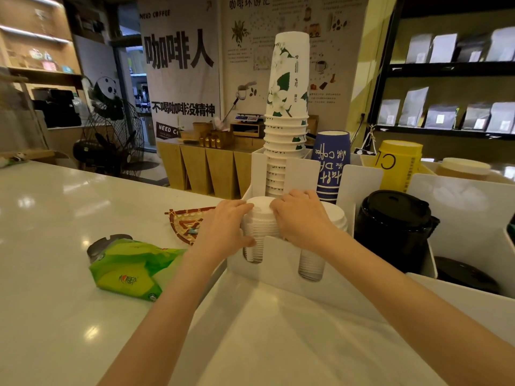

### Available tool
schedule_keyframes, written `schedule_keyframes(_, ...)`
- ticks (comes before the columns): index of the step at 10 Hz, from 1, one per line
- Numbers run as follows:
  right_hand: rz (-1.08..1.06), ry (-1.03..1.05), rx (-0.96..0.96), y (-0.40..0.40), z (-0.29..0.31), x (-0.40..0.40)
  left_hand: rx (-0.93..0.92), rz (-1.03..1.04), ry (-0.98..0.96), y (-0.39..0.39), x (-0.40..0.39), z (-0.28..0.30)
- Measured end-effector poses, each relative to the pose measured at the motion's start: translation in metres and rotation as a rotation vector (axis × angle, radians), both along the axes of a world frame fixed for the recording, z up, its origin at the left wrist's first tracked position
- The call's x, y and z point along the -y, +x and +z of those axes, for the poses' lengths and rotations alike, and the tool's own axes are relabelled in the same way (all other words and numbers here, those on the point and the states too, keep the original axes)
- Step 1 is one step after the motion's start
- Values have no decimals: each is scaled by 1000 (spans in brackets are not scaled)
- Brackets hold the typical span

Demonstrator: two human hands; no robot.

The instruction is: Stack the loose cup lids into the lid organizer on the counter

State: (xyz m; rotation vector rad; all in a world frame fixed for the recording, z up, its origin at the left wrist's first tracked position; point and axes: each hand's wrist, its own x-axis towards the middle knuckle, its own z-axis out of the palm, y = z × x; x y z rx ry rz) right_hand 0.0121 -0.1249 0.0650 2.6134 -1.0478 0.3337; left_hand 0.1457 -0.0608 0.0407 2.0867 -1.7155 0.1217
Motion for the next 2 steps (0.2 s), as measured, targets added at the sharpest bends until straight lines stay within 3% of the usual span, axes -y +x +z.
schedule_keyframes(1,71,245,210,-17,12,-10,-66,-27,13,-1,-2,-1)
schedule_keyframes(2,187,413,562,-47,34,-33,-154,-49,62,-7,-4,2)
